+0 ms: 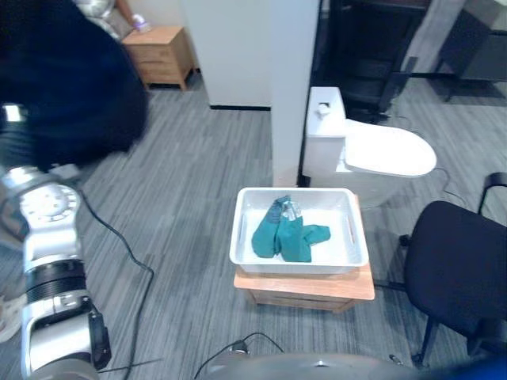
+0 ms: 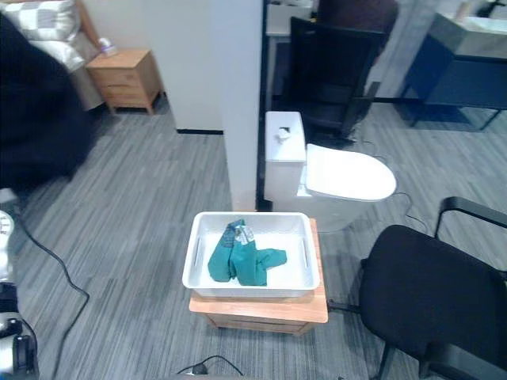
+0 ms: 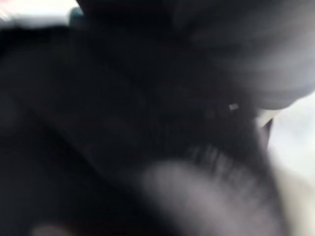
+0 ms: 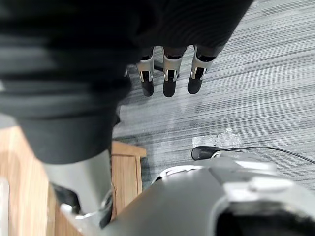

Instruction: Tidy the bed and pick cloth on bed and put in laundry

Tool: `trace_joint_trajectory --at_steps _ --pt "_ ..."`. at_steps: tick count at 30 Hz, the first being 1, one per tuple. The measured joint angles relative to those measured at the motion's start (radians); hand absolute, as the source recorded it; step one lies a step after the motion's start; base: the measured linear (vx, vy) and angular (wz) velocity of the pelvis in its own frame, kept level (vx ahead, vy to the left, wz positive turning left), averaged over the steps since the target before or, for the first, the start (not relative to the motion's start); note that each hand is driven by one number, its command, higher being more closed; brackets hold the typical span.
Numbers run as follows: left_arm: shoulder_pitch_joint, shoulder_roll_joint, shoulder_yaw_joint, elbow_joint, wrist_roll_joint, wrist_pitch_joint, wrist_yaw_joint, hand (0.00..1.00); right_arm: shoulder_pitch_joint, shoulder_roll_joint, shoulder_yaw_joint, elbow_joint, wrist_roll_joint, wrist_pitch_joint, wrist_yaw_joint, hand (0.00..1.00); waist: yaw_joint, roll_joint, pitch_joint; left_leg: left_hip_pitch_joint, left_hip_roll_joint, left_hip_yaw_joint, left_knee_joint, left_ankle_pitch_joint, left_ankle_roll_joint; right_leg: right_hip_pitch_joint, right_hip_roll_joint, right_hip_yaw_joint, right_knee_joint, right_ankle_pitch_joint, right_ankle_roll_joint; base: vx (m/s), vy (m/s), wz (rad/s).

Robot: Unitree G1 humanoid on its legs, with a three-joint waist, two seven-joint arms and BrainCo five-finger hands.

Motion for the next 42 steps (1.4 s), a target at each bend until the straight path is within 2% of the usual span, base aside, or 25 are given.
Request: trace_joint_trajectory --at_steps 2,5,8,10,15,18,22,27,32,36,40,42 --pt "-0.04 -0.006 -0.072 -0.003 0.113 0.024 -0.001 1.0 -0.013 0.0 0.001 0.001 -0.001 0.001 -0.001 0.0 -0.029 0.003 0.002 0.019 0.0 0.029 0.0 0.0 0.0 -0.005 -0.001 0.032 0.012 0.0 0.0 -0.03 0.016 -0.35" --pt "-0.07 -0.029 -0.13 -0.003 0.167 0.038 -0.004 1.0 -0.015 -0.001 0.001 0.0 -0.001 0.0 -0.006 0.0 -0.064 0.009 0.005 0.036 0.0 0.054 0.0 0.0 0.001 -0.009 -0.001 0.057 0.018 0.002 0.003 -0.05 0.01 -0.27" --pt "-0.075 -0.032 -0.184 -0.003 0.197 0.042 -0.01 1.0 -0.013 -0.003 0.002 0.0 -0.003 -0.001 -0.013 0.0 -0.086 0.02 0.011 0.051 0.002 0.072 0.0 -0.004 0.003 -0.015 -0.001 0.075 0.023 0.004 0.007 -0.06 0.01 -0.19" --pt "-0.087 -0.041 -0.236 -0.011 0.229 0.042 -0.029 1.0 -0.011 -0.022 0.004 -0.002 -0.025 -0.002 -0.017 0.0 -0.106 0.045 0.019 0.051 0.007 0.084 0.0 -0.023 0.005 -0.027 0.004 0.085 0.026 0.012 0.02 -0.09 0.043 -0.15" --pt "-0.095 -0.092 -0.302 -0.097 0.25 0.04 -0.062 1.0 0.045 -0.026 0.004 -0.007 -0.031 -0.001 -0.016 0.0 -0.13 0.051 0.023 0.051 0.004 0.106 -0.001 -0.023 0.006 -0.041 0.001 0.106 0.024 0.023 0.027 -0.05 0.021 -0.14" --pt "-0.102 -0.15 -0.316 -0.135 0.263 0.04 -0.064 1.0 0.069 -0.029 0.0 0.006 -0.031 0.0 -0.016 0.0 -0.152 0.058 0.027 0.051 0.001 0.116 -0.001 -0.023 0.005 -0.048 0.002 0.131 0.027 0.026 0.031 0.0 0.005 -0.11" --pt "-0.118 -0.213 -0.396 -0.186 0.264 0.035 -0.094 1.0 0.071 -0.027 0.0 0.009 -0.04 -0.001 -0.015 0.0 -0.179 0.062 0.029 0.049 0.0 0.141 0.0 -0.023 0.005 -0.07 0.002 0.157 0.046 0.026 0.031 0.02 -0.002 -0.2" --pt "-0.119 -0.302 -0.462 -0.196 0.263 0.032 -0.141 1.0 0.071 -0.023 0.0 0.018 -0.04 -0.001 -0.014 0.0 -0.2 0.068 0.033 0.05 -0.001 0.158 -0.001 -0.023 0.005 -0.081 0.002 0.178 0.054 0.026 0.031 0.0 0.006 -0.09" --pt "-0.116 -0.385 -0.483 -0.193 0.261 0.032 -0.17 1.0 0.072 -0.025 0.004 0.02 -0.041 0.001 0.004 0.0 -0.204 0.092 0.052 0.045 -0.002 0.173 -0.002 -0.024 0.005 -0.109 0.002 0.194 0.079 0.024 0.034 -0.04 0.001 -0.09" --pt "-0.105 -0.429 -0.495 -0.184 0.261 0.032 -0.171 1.0 0.072 -0.026 0.008 0.009 -0.048 0.001 0.005 0.0 -0.21 0.09 0.063 0.045 0.002 0.187 -0.005 -0.024 0.004 -0.115 0.001 0.201 0.082 0.022 0.037 -0.02 -0.007 -0.06" --pt "-0.096 -0.432 -0.498 -0.172 0.261 0.035 -0.176 1.0 0.07 -0.033 0.044 -0.02 -0.069 0.001 0.002 0.0 -0.228 0.092 0.067 0.014 -0.001 0.191 -0.005 -0.022 0.007 -0.149 -0.003 0.203 0.09 0.024 0.04 0.0 0.003 -0.02" --pt "-0.097 -0.444 -0.496 -0.118 0.262 0.047 -0.176 1.0 0.07 -0.031 0.05 -0.022 -0.069 0.002 0.001 0.0 -0.228 0.085 0.072 0.015 0.0 0.192 -0.001 -0.021 0.007 -0.149 -0.002 0.202 0.09 0.024 0.04 0.02 0.003 0.01"
